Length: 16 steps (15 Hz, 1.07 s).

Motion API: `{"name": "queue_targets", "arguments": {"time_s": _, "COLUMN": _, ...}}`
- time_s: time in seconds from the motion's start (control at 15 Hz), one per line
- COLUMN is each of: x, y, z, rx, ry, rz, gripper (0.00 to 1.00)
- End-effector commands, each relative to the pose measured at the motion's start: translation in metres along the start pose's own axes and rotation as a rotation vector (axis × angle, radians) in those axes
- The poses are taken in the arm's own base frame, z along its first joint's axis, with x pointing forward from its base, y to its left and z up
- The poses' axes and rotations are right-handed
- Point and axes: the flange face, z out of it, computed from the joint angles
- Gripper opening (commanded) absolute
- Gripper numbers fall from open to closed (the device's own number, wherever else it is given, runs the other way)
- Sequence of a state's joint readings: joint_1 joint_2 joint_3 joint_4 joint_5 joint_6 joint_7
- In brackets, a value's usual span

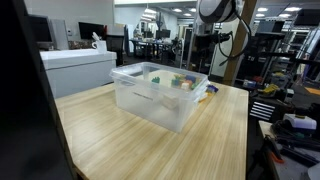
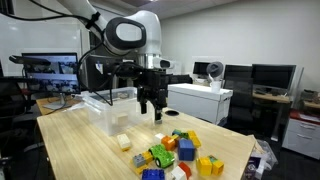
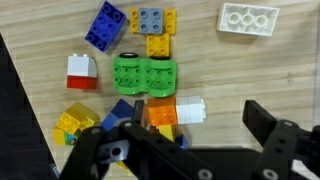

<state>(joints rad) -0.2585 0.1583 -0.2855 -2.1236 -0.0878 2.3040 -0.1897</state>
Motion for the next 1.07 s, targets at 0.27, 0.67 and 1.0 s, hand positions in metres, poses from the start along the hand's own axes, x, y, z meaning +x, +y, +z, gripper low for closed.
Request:
{"name": "queue_targets", "arguments": {"time_s": 0.27, "x": 0.031, "y": 0.013, "z": 0.044, "rx": -0.029, "ry": -0.002, "rz": 0.011, "gripper": 1.00}}
{"name": "queue_targets", "arguments": {"time_s": 0.67, "x": 0.057, "y": 0.015, "z": 0.069, "rx": -0.025, "ry": -0.018, "rz": 0.003, "gripper": 1.00}}
{"name": "queue_targets", "arguments": {"time_s": 1.0, "x": 0.064, "y": 0.004, "z": 0.095, "rx": -0.009, "ry": -0.051, "rz": -0.011, "gripper": 1.00}}
